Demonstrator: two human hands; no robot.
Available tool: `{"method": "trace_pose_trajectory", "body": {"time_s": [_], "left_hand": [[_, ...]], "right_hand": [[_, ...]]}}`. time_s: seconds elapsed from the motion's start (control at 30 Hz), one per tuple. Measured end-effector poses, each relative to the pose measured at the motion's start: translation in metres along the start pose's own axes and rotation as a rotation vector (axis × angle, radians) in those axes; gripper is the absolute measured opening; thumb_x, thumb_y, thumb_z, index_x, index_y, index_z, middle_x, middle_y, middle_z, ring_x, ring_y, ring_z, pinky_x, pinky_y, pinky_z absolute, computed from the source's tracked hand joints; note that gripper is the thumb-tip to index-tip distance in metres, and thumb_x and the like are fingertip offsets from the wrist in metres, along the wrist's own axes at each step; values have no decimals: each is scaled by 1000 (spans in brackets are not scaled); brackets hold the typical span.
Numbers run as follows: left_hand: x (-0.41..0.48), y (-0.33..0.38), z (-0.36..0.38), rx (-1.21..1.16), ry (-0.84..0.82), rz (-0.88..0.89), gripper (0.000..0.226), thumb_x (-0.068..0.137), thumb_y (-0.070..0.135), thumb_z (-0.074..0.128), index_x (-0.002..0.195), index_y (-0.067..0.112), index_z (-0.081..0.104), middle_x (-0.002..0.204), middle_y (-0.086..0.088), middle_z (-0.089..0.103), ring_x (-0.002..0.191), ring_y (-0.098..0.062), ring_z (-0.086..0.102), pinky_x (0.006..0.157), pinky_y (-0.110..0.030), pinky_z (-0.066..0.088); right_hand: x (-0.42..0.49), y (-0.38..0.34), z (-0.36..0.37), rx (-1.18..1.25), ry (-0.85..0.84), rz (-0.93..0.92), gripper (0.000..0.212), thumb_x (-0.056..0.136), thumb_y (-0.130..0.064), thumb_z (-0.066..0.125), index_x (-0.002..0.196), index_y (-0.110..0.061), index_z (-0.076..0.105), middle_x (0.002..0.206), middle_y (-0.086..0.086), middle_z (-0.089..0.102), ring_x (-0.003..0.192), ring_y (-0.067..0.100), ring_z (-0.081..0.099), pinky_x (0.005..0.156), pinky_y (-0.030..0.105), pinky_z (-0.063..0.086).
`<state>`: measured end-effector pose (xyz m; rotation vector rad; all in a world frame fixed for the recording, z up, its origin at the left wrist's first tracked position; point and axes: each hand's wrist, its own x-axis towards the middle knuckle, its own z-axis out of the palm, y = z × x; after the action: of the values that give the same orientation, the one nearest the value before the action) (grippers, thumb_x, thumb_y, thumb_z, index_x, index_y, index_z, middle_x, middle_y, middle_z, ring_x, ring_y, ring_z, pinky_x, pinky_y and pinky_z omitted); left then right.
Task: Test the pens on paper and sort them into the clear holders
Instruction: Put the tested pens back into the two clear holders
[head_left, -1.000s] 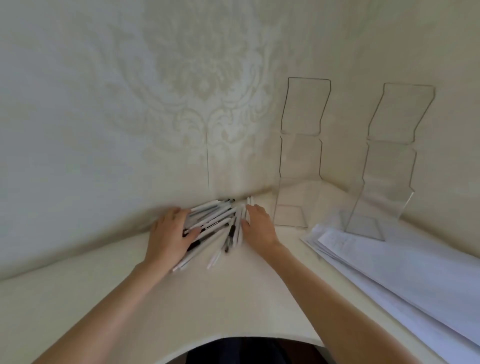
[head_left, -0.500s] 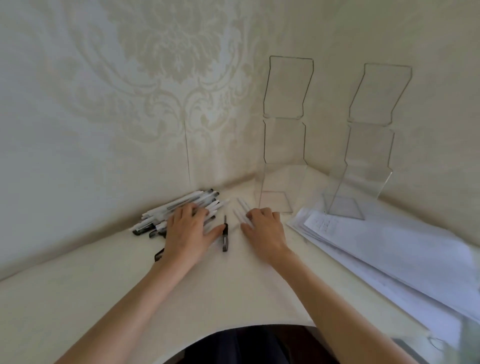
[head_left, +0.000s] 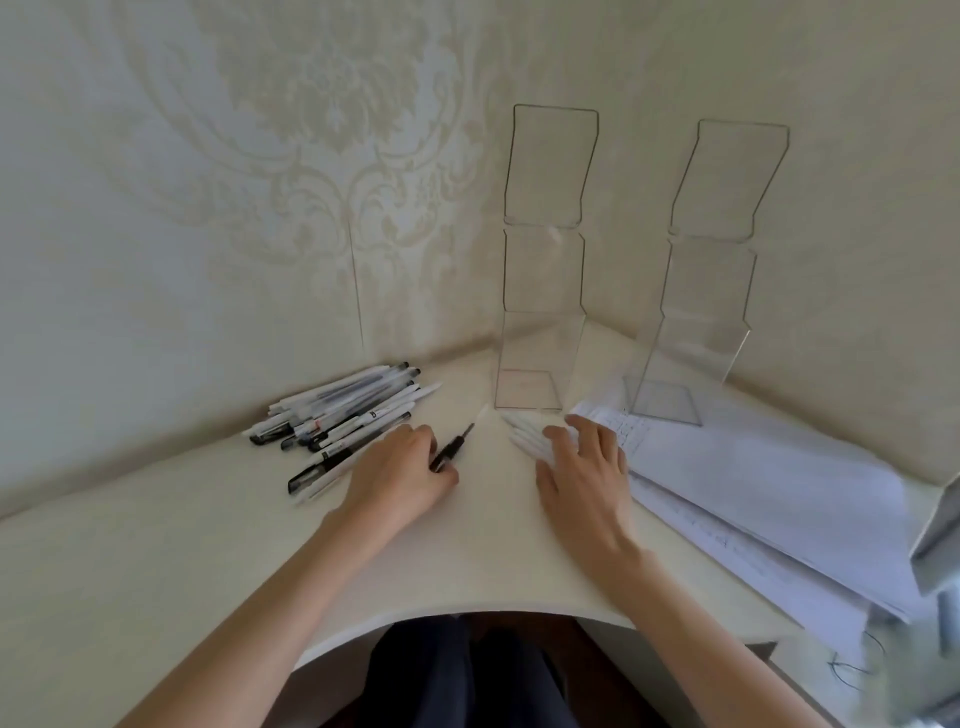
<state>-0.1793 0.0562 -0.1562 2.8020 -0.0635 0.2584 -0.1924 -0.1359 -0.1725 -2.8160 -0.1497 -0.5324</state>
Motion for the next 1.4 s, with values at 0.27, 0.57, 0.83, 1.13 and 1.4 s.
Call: {"method": "trace_pose_trajectory", "body": {"time_s": [0.27,0.57,0.83,1.13,1.4], "left_hand": [[-3,-7,-6,-581,-73,-238,18,94,13,49,78,9,55,63,-7,66,50,-16,64,53,-31,53],[-22,-34,-19,128,269,-95,31,86,44,58,102,18,59,93,-1,61,89,-24,59,59,-28,36],[-24,-54,-10,51,160,-205,35,87,45,55,103,14,52,109,-5,52,101,-26,50,72,-35,42],[-26,-59,-21,171,111,-108,25,96,33,40,96,10,51,104,-5,53,92,-24,54,63,-31,36],[-18,-67,-30,-182,57,-279,32,91,33,53,67,16,41,64,1,47,59,-19,46,50,-30,29]], "right_hand": [[7,-49,14,249,-206,-143,42,96,-39,44,137,-27,45,140,1,42,128,23,33,105,33,29],[14,-25,13,72,-96,-183,31,97,-22,42,123,-20,58,129,-2,54,122,23,39,98,34,28],[22,-37,18,231,140,-283,14,76,-15,65,88,-12,70,87,1,70,85,32,61,76,38,43],[22,-90,33,325,-49,-275,26,94,-26,50,116,-16,61,116,3,62,109,26,47,91,31,35],[20,-81,36,423,0,-181,26,95,-26,51,114,-13,62,115,4,62,109,27,47,92,30,34]]}}
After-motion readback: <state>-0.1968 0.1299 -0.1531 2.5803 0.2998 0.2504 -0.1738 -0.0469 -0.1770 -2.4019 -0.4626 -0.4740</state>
